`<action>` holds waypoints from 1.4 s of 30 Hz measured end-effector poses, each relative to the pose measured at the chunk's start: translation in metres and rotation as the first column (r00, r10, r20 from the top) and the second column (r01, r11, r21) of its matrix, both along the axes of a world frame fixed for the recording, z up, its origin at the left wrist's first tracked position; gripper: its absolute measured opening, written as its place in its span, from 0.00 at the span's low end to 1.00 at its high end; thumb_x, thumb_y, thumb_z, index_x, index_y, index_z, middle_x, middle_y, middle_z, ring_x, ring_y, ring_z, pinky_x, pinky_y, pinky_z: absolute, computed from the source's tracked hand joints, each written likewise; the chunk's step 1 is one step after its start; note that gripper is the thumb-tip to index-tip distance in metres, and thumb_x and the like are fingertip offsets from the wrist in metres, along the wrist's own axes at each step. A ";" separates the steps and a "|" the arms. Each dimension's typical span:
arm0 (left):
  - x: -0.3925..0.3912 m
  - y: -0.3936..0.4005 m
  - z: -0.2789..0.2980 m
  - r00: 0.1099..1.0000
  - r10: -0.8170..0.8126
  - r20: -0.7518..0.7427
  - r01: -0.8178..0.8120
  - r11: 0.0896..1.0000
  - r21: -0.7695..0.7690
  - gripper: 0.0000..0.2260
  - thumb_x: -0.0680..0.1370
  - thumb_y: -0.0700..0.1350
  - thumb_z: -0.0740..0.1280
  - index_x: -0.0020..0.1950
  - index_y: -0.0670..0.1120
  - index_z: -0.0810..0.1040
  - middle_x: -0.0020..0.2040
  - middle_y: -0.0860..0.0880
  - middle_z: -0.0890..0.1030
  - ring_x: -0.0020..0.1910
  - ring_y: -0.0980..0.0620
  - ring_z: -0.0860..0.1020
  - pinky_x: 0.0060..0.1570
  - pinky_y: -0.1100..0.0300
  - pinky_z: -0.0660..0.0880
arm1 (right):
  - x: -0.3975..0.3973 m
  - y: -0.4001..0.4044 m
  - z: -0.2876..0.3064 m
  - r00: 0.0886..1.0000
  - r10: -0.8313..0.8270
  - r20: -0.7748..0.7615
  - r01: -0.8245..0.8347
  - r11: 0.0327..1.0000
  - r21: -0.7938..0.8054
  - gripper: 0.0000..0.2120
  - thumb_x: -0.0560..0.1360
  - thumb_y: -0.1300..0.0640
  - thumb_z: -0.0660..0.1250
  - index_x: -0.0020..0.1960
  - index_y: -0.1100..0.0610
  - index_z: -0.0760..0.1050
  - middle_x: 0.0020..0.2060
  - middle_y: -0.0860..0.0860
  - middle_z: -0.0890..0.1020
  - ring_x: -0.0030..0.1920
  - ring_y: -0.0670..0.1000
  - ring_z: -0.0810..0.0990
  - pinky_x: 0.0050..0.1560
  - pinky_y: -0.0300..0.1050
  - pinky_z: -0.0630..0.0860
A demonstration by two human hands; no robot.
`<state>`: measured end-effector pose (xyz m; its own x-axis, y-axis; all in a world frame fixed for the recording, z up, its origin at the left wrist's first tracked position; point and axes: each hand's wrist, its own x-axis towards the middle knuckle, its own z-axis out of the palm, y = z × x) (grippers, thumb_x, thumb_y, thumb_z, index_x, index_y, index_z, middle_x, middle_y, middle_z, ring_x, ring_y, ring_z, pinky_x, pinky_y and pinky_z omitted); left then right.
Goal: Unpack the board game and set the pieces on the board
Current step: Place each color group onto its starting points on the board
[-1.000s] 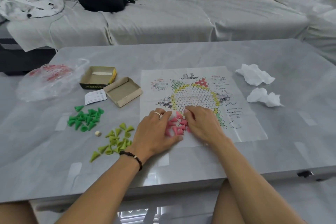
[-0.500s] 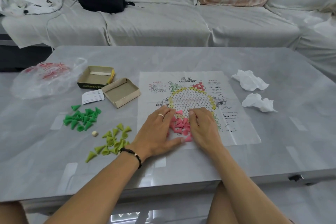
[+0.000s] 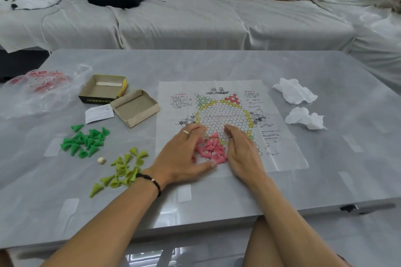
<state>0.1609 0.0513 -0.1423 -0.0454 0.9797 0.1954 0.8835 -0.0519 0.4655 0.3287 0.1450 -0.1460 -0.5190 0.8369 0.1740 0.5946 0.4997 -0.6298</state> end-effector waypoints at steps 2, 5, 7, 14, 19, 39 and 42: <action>-0.010 -0.009 0.000 0.995 0.012 -0.101 -0.023 0.994 -0.107 0.46 0.68 0.73 0.62 0.77 0.48 0.53 0.77 0.51 0.55 0.75 0.52 0.54 0.74 0.57 0.53 | -0.003 0.004 0.004 0.997 0.068 0.040 -0.067 0.998 -0.012 0.22 0.79 0.65 0.54 0.72 0.57 0.67 0.69 0.55 0.72 0.70 0.53 0.68 0.71 0.47 0.64; -0.014 -0.013 -0.001 0.961 -0.044 -0.274 -0.037 0.958 -0.283 0.46 0.71 0.74 0.51 0.79 0.46 0.44 0.79 0.50 0.45 0.77 0.53 0.38 0.75 0.52 0.39 | -0.012 0.007 0.008 0.976 0.171 0.132 -0.164 0.985 -0.060 0.22 0.81 0.56 0.49 0.74 0.54 0.65 0.74 0.53 0.67 0.75 0.51 0.62 0.76 0.47 0.54; -0.012 -0.008 0.000 0.951 -0.061 -0.304 -0.040 0.948 -0.316 0.42 0.74 0.71 0.47 0.78 0.46 0.41 0.79 0.49 0.43 0.76 0.53 0.35 0.75 0.49 0.38 | -0.015 0.004 0.009 0.962 0.212 0.170 -0.205 0.977 -0.055 0.23 0.80 0.55 0.47 0.74 0.53 0.65 0.73 0.53 0.68 0.74 0.50 0.63 0.76 0.45 0.50; 0.000 0.006 0.004 0.957 -0.103 -0.270 0.007 0.943 -0.334 0.43 0.74 0.72 0.48 0.78 0.46 0.40 0.79 0.49 0.44 0.76 0.52 0.37 0.75 0.48 0.41 | -0.011 -0.001 0.004 0.988 0.145 0.048 -0.142 0.988 -0.058 0.19 0.81 0.63 0.52 0.71 0.55 0.66 0.65 0.50 0.77 0.66 0.51 0.73 0.73 0.52 0.61; -0.009 -0.005 0.007 0.974 -0.050 -0.221 -0.017 0.957 -0.291 0.42 0.75 0.71 0.50 0.78 0.46 0.40 0.79 0.49 0.43 0.76 0.53 0.37 0.76 0.51 0.41 | -0.002 -0.003 0.004 0.998 0.042 0.046 -0.043 0.999 0.005 0.17 0.82 0.59 0.53 0.69 0.56 0.68 0.63 0.53 0.78 0.62 0.54 0.75 0.62 0.50 0.71; -0.069 -0.153 -0.004 0.903 0.422 -0.077 -0.425 0.905 -0.024 0.40 0.70 0.68 0.59 0.75 0.44 0.60 0.69 0.44 0.69 0.67 0.45 0.67 0.65 0.51 0.65 | -0.106 -0.122 0.026 0.869 0.434 0.239 -0.452 0.891 0.027 0.34 0.70 0.46 0.58 0.74 0.59 0.61 0.71 0.54 0.68 0.70 0.54 0.66 0.70 0.50 0.64; -0.079 -0.152 -0.007 0.918 0.358 -0.168 -0.369 0.929 -0.034 0.35 0.73 0.65 0.55 0.74 0.44 0.63 0.68 0.46 0.72 0.65 0.46 0.69 0.62 0.51 0.66 | -0.121 -0.117 0.024 0.818 0.468 0.336 -0.514 0.856 0.061 0.42 0.66 0.38 0.52 0.77 0.55 0.56 0.75 0.52 0.62 0.74 0.53 0.60 0.72 0.52 0.59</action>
<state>0.0817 -0.1007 -0.1490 -0.3748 0.9119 0.1671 0.8974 0.3117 0.3122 0.2075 0.0278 -0.1221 -0.8997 0.4347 0.0401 0.3923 0.8455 -0.3623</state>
